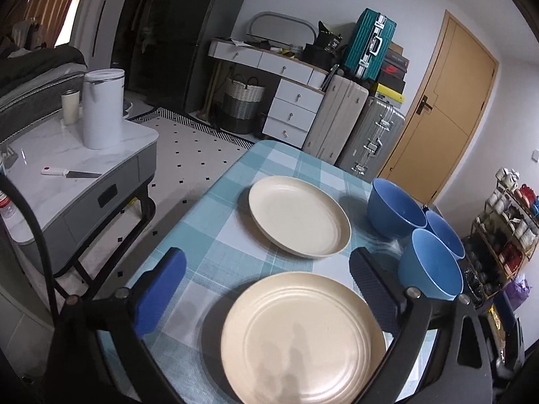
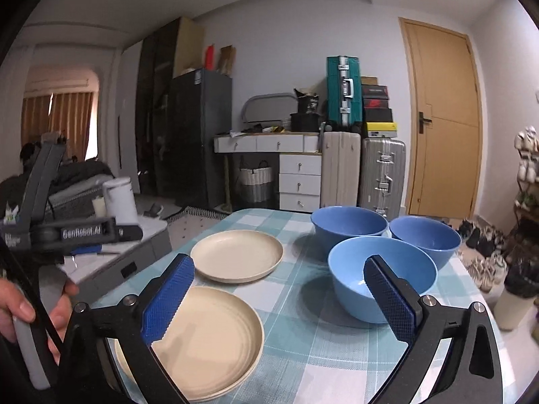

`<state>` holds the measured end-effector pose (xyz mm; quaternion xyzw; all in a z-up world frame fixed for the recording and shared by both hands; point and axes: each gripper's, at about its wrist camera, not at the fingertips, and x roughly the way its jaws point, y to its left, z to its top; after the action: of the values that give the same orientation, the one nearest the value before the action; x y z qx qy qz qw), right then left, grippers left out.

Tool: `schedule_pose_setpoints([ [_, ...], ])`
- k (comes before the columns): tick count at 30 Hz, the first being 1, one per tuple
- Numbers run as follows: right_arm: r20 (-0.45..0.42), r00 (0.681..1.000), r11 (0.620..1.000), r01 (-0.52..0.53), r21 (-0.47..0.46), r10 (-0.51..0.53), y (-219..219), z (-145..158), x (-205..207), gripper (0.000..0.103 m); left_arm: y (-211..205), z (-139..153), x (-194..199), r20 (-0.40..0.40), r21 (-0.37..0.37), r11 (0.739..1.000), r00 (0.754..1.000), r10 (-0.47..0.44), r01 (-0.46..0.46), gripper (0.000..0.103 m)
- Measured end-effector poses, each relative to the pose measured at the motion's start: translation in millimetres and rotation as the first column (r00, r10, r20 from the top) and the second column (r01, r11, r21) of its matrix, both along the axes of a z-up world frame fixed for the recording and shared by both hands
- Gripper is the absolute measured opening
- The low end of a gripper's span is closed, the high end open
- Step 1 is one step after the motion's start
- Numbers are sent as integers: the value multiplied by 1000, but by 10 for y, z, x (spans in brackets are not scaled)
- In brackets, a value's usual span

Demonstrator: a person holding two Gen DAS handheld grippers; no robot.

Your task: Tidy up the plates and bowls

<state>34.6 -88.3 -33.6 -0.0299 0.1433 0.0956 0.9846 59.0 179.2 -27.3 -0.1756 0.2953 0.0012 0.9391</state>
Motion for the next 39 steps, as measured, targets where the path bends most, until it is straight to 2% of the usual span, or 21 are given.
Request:
schedule_pose_setpoints([
  [4, -25, 998, 998, -58, 33, 59, 38, -1, 14, 102, 90, 9, 45, -8, -19, 1000, 1000, 16, -16, 99],
  [7, -45, 998, 997, -29, 78, 33, 16, -18, 59, 102, 199, 12, 66, -28, -28, 998, 998, 56, -57, 99],
  [10, -94, 995, 991, -28, 128, 40, 6, -50, 128, 102, 300, -12, 118, -50, -54, 997, 997, 58, -61, 98],
  [15, -79, 996, 991, -42, 124, 52, 65, 48, 199, 102, 372, 2, 279, -81, -56, 997, 995, 50, -55, 98],
  [17, -65, 995, 988, -69, 139, 79, 93, 116, 224, 102, 373, 42, 346, -75, -33, 999, 996, 40, -42, 98],
  [21, -28, 991, 977, -123, 176, 130, 168, 310, 312, 102, 358, 145, 521, -55, 72, 997, 998, 29, -25, 98],
  [23, -6, 991, 973, -131, 190, 134, 203, 412, 393, 102, 396, 164, 593, -59, 76, 997, 998, 31, -27, 98],
  [26, -3, 995, 983, -95, 156, 97, 289, 524, 570, 102, 437, 173, 731, -84, 54, 999, 996, 10, -5, 98],
  [28, -34, 995, 984, -88, 153, 94, 346, 566, 758, 102, 432, 174, 845, -107, 85, 996, 994, 19, -10, 98],
  [30, -108, 990, 983, -72, 168, 91, 403, 584, 1014, 102, 421, 147, 966, -132, 124, 992, 990, 41, -24, 98],
  [33, -172, 980, 979, -70, 191, 103, 483, 581, 1278, 102, 380, 37, 1214, -211, 188, 982, 976, 58, -18, 98],
  [36, -225, 970, 986, -56, 157, 91, 603, 554, 1542, 98, 363, -82, 1439, -276, 193, 981, 960, 42, 13, 98],
  [39, -320, 945, 990, -28, 138, 71, 707, 483, 1839, 93, 344, -152, 1586, -288, 180, 983, 957, 24, 30, 98],
])
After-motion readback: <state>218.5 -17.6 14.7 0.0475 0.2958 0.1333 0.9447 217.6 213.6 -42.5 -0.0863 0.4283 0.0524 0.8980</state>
